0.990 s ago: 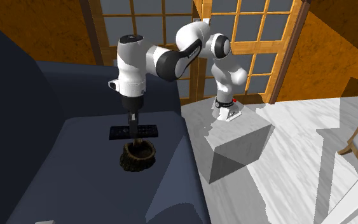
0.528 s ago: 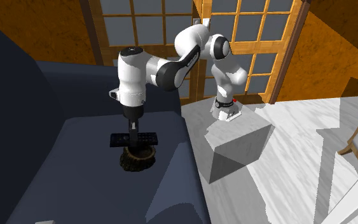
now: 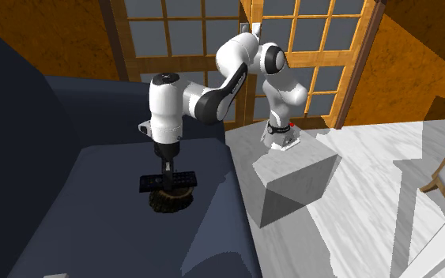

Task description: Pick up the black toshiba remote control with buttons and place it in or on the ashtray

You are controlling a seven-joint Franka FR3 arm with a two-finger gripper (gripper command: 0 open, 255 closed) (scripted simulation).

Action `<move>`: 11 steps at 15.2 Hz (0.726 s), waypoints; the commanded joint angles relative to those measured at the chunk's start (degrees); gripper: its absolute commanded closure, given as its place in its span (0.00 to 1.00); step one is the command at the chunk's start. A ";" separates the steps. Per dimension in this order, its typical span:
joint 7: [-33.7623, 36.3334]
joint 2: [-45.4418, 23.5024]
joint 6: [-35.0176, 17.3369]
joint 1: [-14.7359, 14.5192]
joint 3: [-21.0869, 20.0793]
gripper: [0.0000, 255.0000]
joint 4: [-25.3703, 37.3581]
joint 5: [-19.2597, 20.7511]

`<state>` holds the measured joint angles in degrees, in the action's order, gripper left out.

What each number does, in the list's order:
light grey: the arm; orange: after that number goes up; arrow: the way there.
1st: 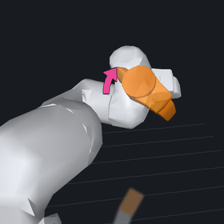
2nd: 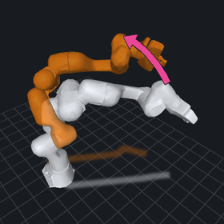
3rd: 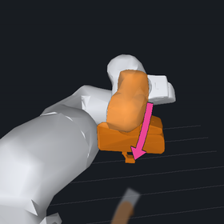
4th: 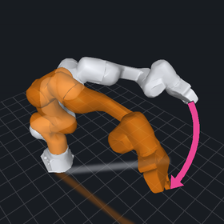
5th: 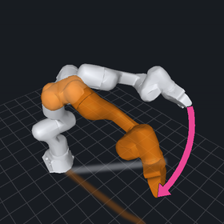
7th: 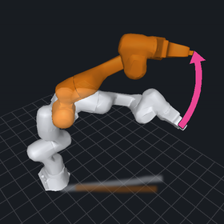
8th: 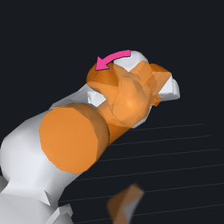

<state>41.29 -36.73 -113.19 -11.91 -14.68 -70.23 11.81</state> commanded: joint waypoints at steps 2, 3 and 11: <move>0.03 0.02 -0.23 0.01 -0.01 1.00 -0.24 0.01; 0.03 0.02 -0.23 0.01 -0.01 1.00 -0.24 0.01; 0.03 0.02 -0.24 0.01 -0.01 0.00 -0.25 0.00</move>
<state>41.32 -36.71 -113.43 -11.90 -14.69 -70.48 11.81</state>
